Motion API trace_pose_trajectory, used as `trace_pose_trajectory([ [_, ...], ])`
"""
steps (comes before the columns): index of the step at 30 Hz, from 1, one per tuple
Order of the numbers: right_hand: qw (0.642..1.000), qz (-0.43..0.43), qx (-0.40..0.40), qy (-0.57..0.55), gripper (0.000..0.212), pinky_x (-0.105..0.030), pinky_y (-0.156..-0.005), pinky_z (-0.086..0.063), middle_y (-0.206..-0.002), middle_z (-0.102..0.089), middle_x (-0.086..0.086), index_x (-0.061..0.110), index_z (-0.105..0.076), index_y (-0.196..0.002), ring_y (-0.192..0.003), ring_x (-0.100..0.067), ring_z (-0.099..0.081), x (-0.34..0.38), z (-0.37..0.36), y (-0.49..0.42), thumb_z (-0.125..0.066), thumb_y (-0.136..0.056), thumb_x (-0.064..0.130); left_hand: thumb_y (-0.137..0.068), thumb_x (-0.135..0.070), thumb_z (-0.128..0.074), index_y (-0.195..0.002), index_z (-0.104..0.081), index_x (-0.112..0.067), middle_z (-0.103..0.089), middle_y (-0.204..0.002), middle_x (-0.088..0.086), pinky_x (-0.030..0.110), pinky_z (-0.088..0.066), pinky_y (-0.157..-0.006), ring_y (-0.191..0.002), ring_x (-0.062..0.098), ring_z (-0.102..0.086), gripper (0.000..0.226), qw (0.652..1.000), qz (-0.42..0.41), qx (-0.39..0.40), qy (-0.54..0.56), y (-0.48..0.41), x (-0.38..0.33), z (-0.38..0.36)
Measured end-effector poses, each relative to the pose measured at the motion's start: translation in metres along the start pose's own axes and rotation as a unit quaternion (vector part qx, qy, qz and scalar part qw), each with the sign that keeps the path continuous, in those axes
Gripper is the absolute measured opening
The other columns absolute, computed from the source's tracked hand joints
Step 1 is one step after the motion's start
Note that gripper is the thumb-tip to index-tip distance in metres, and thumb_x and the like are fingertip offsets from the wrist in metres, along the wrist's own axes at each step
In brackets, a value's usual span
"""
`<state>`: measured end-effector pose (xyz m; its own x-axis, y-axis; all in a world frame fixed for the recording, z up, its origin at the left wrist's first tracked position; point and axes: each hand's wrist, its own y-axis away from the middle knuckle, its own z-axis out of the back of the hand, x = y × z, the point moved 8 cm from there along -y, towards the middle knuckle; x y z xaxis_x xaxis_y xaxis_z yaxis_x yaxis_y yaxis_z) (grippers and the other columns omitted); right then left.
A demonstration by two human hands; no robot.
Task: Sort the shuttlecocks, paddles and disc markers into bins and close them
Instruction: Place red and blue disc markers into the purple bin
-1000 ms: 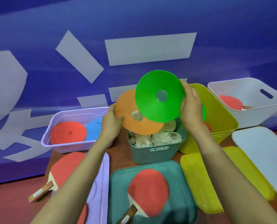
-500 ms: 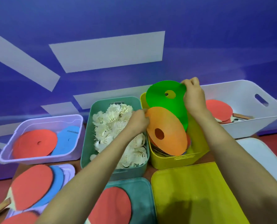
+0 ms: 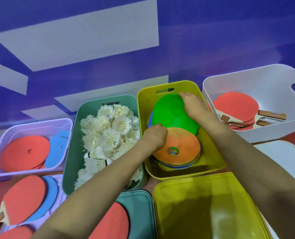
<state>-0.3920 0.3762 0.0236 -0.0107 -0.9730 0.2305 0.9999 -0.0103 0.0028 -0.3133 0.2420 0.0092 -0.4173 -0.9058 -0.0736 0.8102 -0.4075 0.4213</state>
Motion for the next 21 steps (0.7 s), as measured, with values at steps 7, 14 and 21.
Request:
trace_pose_trajectory([
  [7, 0.999, 0.012, 0.041, 0.016, 0.076, -0.041, -0.116, -0.017, -0.154, -0.017, -0.016, 0.017, -0.016, -0.150, -0.143, -0.033, -0.014, 0.015, -0.009, 0.020, -0.054, -0.086, 0.001, -0.089, -0.008, -0.051, -0.126, -0.056, -0.012, -0.053, -0.129, 0.014, 0.038, -0.043, -0.094, -0.118, 0.032, -0.052, 0.038, 0.996, -0.003, -0.065, 0.068, 0.021, 0.007, 0.015],
  [14, 0.988, 0.116, -0.046, -0.089, 0.046, -0.036, -0.103, -0.036, -0.129, -0.051, -0.009, 0.014, -0.050, -0.131, -0.122, -0.029, -0.045, 0.095, 0.038, 0.091, -0.060, -0.087, 0.014, -0.088, -0.016, -0.055, -0.118, -0.061, -0.016, -0.058, -0.124, 0.004, 0.035, -0.045, -0.091, -0.115, 0.024, -0.052, 0.031, 0.948, -0.006, -0.258, 0.188, 0.100, 0.050, 0.046],
  [21, 0.961, 0.204, -0.090, -0.163, 0.034, -0.031, -0.097, -0.035, -0.123, -0.056, -0.008, 0.012, -0.055, -0.125, -0.115, -0.026, -0.049, 0.189, 0.064, 0.181, -0.056, -0.091, 0.014, -0.087, -0.015, -0.060, -0.109, -0.064, -0.015, -0.061, -0.114, 0.003, 0.022, -0.036, -0.089, -0.108, 0.021, -0.055, 0.022, 0.895, 0.032, -0.369, 0.250, 0.204, 0.128, 0.020],
])
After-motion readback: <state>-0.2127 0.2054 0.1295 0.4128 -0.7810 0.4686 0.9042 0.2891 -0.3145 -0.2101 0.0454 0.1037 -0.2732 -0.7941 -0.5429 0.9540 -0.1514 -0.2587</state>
